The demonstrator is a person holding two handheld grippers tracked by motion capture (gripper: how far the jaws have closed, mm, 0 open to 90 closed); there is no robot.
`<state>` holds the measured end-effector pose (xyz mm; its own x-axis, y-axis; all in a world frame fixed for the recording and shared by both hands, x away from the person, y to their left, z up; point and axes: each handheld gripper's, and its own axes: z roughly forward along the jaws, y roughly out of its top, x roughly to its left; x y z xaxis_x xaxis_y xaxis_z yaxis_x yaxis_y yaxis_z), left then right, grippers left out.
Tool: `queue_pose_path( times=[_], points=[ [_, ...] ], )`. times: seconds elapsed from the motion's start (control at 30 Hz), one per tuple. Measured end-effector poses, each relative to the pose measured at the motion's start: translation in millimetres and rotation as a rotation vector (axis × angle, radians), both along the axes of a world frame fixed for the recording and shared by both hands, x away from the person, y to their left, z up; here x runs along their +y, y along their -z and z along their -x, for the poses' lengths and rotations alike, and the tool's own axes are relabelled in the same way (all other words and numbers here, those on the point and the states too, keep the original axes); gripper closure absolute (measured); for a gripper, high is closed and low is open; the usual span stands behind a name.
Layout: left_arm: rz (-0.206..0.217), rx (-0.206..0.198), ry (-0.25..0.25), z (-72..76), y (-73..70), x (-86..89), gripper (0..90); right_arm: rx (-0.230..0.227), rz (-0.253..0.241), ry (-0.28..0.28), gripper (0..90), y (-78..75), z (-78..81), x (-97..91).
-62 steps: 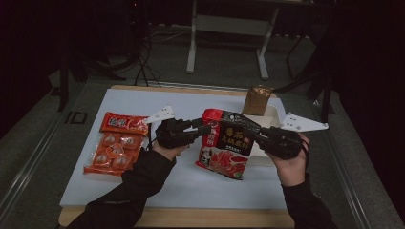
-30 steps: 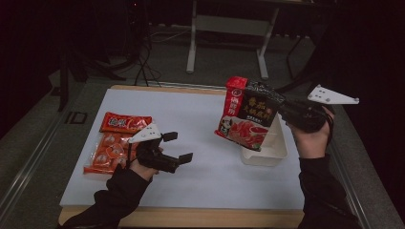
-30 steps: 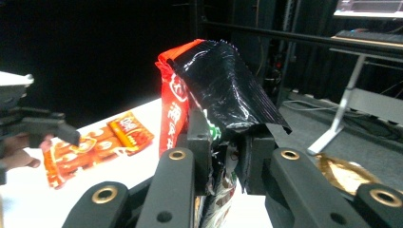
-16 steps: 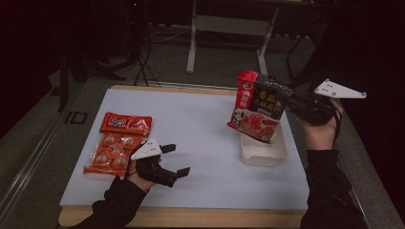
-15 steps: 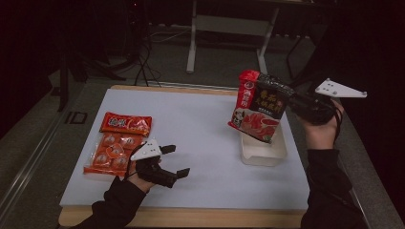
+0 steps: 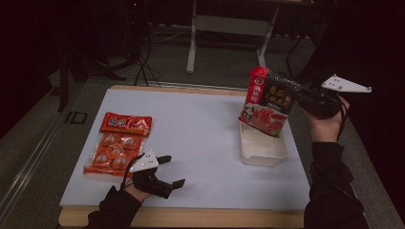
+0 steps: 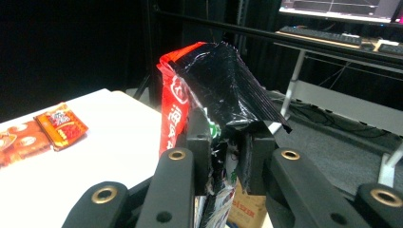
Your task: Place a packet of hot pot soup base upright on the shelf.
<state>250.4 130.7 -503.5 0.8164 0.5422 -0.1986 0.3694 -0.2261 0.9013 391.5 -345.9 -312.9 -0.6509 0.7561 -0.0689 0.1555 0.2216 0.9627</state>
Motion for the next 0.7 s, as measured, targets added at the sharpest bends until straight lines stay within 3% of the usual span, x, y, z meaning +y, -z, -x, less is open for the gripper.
queue_pose_path(
  times=[0.17,0.2,0.7],
  points=[
    [0.011,0.016,0.003,4.0,3.2,1.7,1.9,-0.005,0.023,-0.008,77.3,5.4,-9.8,-5.6],
    [0.033,0.021,-0.004,4.2,4.0,4.5,1.9,0.004,0.028,0.002,77.3,9.3,-15.7,-8.6],
    [0.039,0.031,-0.008,2.3,8.1,5.3,1.9,-0.049,0.077,-0.018,77.0,37.8,-41.3,-9.6]
  ],
)
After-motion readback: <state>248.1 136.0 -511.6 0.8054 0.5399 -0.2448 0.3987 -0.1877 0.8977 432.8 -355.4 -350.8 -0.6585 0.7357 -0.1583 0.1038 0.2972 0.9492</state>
